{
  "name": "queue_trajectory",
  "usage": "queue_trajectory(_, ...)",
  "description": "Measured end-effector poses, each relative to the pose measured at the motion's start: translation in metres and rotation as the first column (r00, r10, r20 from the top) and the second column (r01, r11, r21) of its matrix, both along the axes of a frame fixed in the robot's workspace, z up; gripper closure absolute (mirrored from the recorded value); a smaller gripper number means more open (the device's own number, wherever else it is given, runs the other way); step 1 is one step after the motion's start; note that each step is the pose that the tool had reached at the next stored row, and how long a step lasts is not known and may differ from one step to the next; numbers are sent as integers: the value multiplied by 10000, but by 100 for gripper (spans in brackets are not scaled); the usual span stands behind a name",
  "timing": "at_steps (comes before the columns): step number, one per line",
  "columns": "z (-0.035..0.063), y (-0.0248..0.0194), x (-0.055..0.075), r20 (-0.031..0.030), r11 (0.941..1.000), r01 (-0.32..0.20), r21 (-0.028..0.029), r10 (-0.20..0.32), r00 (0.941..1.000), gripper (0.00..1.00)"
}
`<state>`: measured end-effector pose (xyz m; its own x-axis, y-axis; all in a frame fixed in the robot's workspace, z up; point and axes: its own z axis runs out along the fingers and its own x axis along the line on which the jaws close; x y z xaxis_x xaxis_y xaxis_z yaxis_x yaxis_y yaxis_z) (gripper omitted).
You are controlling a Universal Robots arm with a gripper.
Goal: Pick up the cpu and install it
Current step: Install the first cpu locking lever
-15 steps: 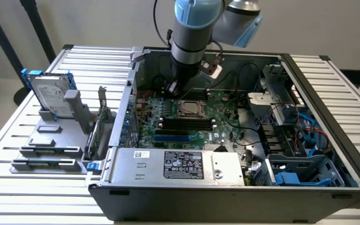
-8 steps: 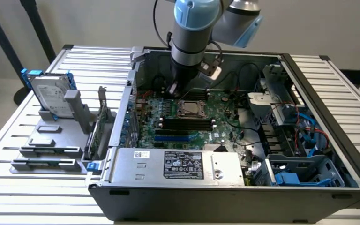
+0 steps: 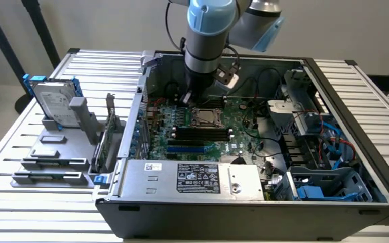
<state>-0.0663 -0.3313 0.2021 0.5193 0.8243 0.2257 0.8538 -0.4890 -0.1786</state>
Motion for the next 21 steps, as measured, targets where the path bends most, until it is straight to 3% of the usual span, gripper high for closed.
queue_trajectory(10, -17, 2, 58, 6, 10000, 25, -6, -25, 10000, 89)
queue_trajectory(21, -39, 5, 125, 5, 9999, 96, -50, -96, 10000, 89)
